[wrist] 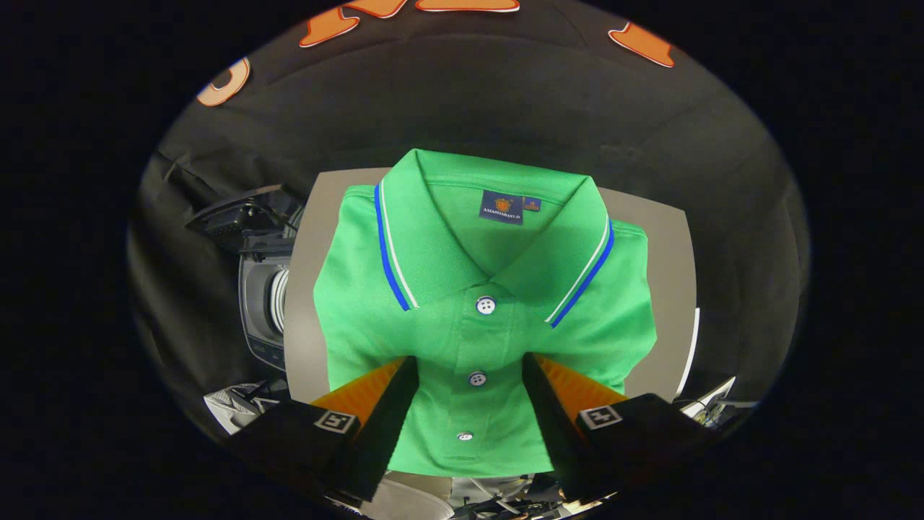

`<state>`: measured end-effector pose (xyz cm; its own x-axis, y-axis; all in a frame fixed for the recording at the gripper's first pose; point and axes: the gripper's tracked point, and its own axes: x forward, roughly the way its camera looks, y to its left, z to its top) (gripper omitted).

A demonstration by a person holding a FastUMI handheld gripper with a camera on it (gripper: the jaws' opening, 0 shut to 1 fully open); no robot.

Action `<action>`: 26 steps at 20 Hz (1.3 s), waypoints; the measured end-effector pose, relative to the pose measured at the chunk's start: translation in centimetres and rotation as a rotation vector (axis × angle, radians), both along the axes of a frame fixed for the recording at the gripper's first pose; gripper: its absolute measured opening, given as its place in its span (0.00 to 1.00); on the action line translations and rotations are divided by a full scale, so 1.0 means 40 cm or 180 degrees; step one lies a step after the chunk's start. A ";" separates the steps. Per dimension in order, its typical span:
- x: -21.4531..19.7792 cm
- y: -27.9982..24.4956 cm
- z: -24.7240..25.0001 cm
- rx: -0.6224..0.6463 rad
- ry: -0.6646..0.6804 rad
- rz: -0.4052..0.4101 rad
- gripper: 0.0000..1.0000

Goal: Put the clothes into the washing machine and then close the washing machine lid.

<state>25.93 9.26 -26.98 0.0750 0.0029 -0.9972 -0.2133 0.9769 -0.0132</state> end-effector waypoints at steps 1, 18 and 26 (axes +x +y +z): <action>-0.005 -0.004 0.001 0.0007 0.0009 0.0032 0.93; 0.085 0.024 0.060 0.2010 -0.2372 -0.0803 0.09; 0.034 0.046 0.224 0.1828 -0.3803 -0.0009 0.09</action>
<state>27.27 11.10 -18.01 0.9005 0.3978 -0.1755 -0.3573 0.9071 0.2226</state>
